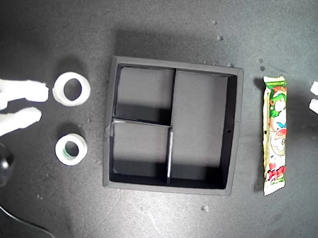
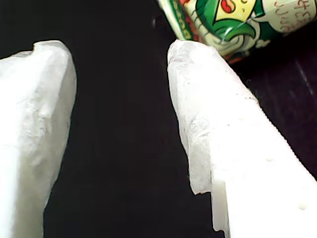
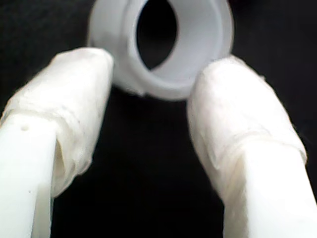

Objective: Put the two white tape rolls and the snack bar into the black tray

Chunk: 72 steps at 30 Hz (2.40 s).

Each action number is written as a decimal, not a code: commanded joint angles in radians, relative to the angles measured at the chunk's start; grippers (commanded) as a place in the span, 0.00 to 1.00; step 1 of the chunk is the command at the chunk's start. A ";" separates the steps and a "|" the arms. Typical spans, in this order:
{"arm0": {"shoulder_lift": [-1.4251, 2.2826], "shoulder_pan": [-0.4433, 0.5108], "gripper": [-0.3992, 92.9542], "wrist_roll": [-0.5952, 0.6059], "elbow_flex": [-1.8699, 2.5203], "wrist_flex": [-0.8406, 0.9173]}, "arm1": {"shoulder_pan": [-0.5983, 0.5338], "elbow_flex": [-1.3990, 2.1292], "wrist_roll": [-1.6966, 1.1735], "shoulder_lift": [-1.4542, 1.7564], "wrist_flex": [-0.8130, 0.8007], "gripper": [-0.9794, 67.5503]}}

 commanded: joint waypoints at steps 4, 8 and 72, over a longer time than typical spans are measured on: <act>-0.451 0.028 0.14 0.071 -0.291 -0.034 | -0.040 -0.186 -0.103 -0.209 -0.103 0.25; -0.548 0.028 0.14 0.086 -0.371 -0.012 | -0.057 -0.670 -0.166 -0.799 -0.026 0.25; -0.969 -0.018 0.15 0.078 -0.497 0.034 | -0.250 -1.298 -0.267 -1.709 0.448 0.31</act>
